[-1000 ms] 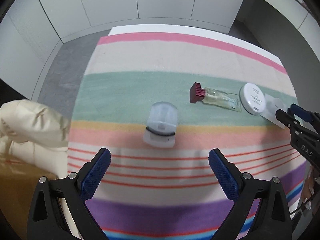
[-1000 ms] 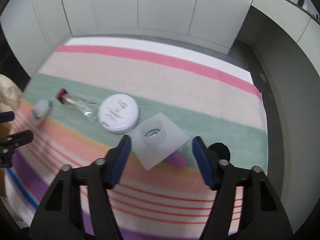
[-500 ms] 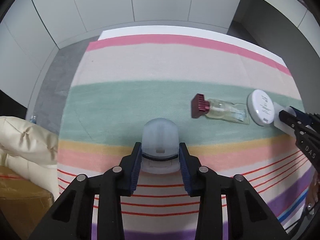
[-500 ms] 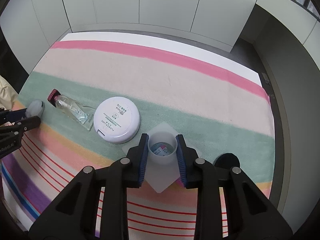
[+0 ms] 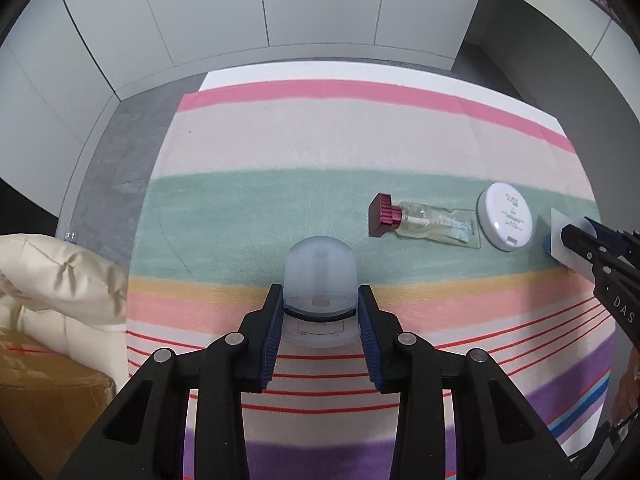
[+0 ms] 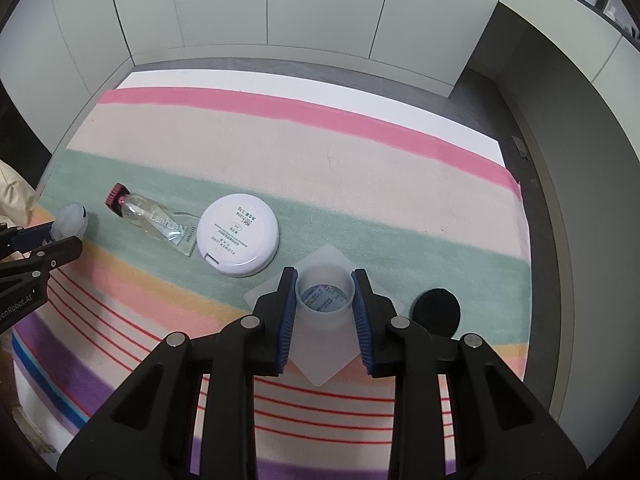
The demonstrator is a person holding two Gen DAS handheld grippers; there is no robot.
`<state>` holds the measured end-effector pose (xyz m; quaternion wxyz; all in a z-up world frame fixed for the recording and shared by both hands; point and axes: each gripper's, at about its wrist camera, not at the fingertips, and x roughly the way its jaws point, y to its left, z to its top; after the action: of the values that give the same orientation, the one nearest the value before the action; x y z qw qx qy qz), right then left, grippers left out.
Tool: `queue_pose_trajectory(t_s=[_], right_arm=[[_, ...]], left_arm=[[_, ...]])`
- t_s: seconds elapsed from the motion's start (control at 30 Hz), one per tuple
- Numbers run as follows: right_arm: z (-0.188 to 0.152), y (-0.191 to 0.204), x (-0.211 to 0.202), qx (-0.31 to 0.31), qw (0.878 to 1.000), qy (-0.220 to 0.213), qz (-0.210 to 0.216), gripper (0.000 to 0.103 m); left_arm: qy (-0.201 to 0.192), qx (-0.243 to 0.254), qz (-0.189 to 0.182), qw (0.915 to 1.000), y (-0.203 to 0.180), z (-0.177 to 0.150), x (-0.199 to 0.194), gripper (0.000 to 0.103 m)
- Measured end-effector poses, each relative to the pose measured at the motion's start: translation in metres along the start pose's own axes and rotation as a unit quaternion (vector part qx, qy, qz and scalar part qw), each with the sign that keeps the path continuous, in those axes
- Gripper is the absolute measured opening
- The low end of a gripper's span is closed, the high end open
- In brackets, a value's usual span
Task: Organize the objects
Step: 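Lift the frosted cap with the left tool while the right tool lifts the white cup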
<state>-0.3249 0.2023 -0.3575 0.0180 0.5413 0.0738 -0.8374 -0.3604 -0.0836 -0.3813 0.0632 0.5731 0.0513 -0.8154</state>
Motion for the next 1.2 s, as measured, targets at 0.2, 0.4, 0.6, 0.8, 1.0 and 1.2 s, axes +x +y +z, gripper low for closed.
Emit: queue_pose_trajectory(t_s=[0.2,0.4,0.6,0.8,1.0,1.2], right_arm=[[0.004,-0.001,-0.023,0.007,1.0,0.004,-0.009,0.028],[0.011,-0.005,-0.065,0.018,1.0,-0.005,-0.001,0.028],[0.023,-0.015,-0.124,0.027,0.999,-0.028,-0.003,0.028],[0.035,-0.034,-0.198,0.045,0.997,-0.048,0.031,0.028],[0.043,-0.05,-0.271,0.056,0.996,-0.065,0.028,0.028],[0.042,-0.053,-0.339,0.041,0.996,-0.083,-0.016,0.028]], left_arm=[[-0.018,-0.009,0.013,0.9997,0.001,0.004,-0.034,0.036],[-0.017,-0.029,0.019,0.9992,0.005,0.012,-0.074,0.036],[-0.037,-0.024,0.02,0.9988,0.007,0.022,-0.131,0.036],[-0.065,-0.024,0.026,0.9973,0.005,0.027,-0.201,0.036],[-0.091,-0.028,0.032,0.995,0.002,0.026,-0.273,0.036],[-0.123,-0.017,0.053,0.9909,-0.009,0.023,-0.341,0.036]])
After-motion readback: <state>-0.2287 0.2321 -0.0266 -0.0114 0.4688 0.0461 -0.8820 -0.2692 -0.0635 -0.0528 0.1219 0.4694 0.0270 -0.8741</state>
